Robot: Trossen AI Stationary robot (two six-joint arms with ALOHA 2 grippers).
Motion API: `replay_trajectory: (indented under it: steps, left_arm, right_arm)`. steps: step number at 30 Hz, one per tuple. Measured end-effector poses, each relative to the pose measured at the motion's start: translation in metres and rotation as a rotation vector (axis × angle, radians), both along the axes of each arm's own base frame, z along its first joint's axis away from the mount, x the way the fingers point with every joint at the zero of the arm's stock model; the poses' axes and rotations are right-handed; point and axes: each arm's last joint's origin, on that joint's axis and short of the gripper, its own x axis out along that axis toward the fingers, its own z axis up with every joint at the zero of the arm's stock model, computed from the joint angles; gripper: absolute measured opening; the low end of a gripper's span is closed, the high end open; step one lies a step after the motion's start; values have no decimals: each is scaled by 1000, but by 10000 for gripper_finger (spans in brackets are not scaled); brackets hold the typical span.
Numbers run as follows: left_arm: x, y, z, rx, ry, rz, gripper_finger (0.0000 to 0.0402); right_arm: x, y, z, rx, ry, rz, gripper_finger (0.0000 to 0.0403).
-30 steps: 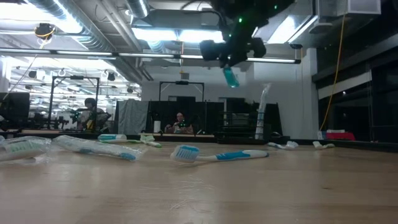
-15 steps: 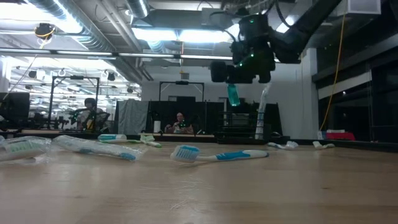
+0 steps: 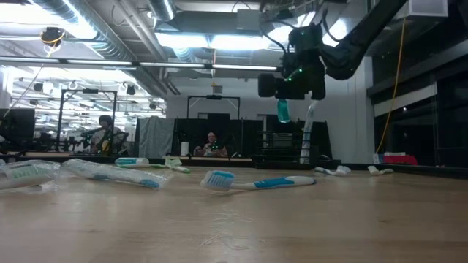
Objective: Pick & Place toothbrushing station
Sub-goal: Put the blue mouthwash into the black organizer
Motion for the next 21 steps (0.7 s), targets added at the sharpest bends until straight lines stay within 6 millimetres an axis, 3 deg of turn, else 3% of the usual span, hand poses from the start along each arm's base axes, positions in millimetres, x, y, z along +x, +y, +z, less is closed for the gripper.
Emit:
replay_trajectory:
  steps: [21]
  left_arm:
    - [1, 1, 0, 1, 0, 6, 159]
  right_arm:
    - [4, -10, -26, 26, -85, -60, 88]
